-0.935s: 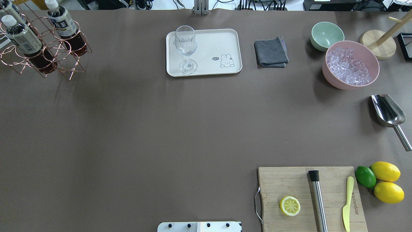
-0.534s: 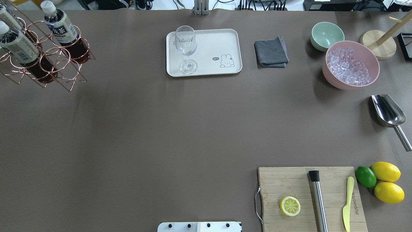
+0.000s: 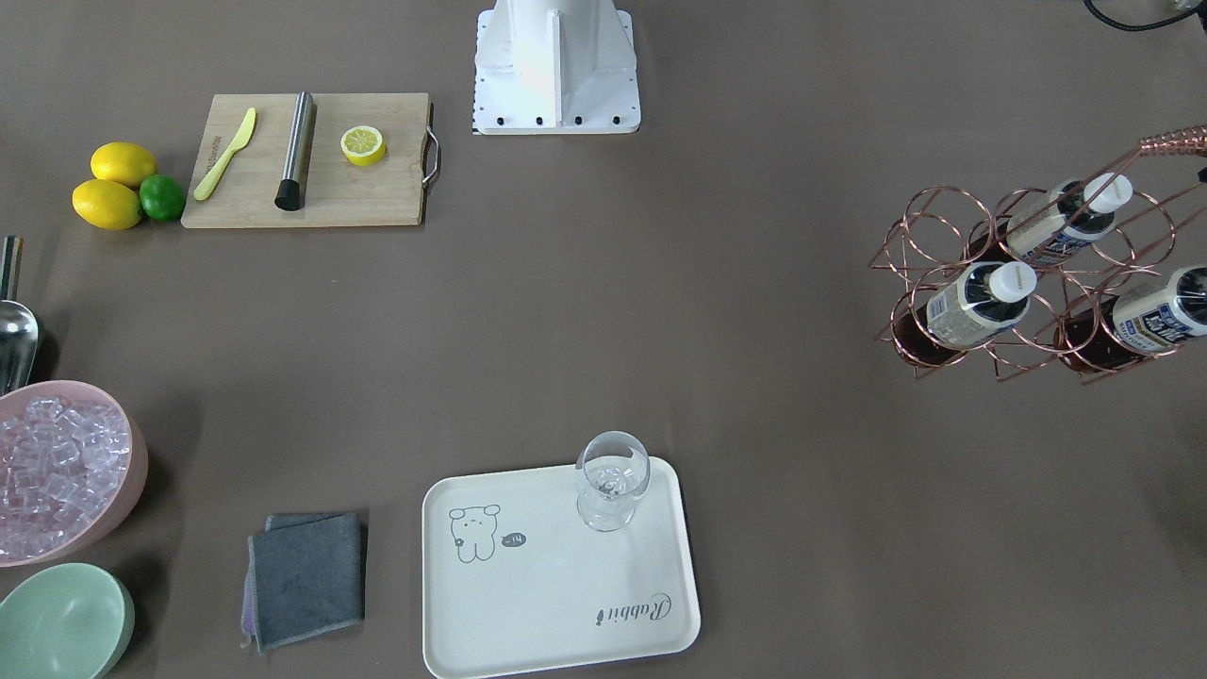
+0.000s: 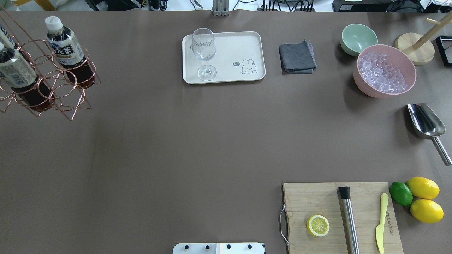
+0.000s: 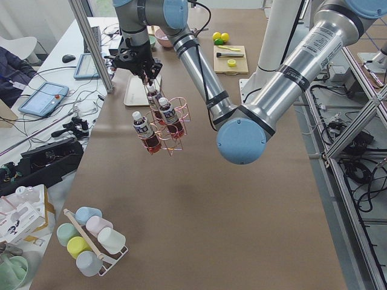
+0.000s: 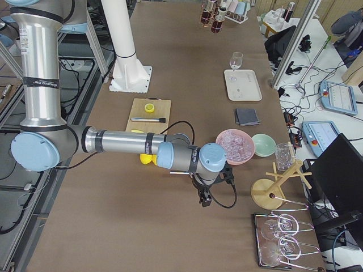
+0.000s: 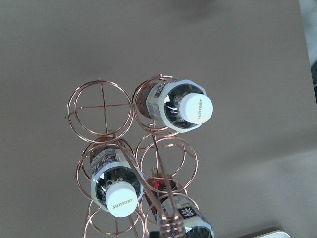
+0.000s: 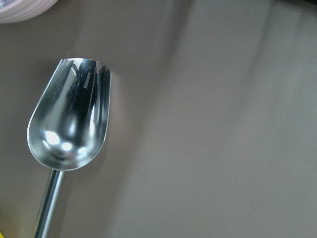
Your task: Take tea from basket to plate
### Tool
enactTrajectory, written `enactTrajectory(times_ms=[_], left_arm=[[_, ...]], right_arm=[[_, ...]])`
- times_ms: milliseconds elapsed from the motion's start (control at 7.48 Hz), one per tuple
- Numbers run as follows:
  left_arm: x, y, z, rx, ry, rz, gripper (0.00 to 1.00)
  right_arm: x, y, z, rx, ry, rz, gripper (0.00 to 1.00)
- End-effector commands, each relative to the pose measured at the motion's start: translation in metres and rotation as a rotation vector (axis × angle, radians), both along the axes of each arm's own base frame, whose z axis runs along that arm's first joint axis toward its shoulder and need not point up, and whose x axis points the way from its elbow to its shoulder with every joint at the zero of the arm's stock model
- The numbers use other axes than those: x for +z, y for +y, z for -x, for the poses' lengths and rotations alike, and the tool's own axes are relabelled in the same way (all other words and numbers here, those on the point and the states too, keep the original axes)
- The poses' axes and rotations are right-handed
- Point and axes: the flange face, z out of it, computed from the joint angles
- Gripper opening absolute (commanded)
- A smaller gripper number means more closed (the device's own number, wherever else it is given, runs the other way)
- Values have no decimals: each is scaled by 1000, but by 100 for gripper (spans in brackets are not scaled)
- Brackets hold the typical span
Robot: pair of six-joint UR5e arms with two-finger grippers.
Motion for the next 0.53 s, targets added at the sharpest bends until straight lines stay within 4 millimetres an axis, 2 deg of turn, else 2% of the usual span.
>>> enactTrajectory(times_ms=[0, 134, 401], left_arm=[[-28, 20, -40, -47, 34, 33, 0], [-38, 24, -57, -61, 51, 32, 0], [-52, 33, -77, -63, 107, 37, 0]], right_arm=[[3, 2, 0, -2, 0, 6, 99], [4, 2, 0, -2, 0, 8, 99], [5, 3, 1, -3, 0, 9, 99]])
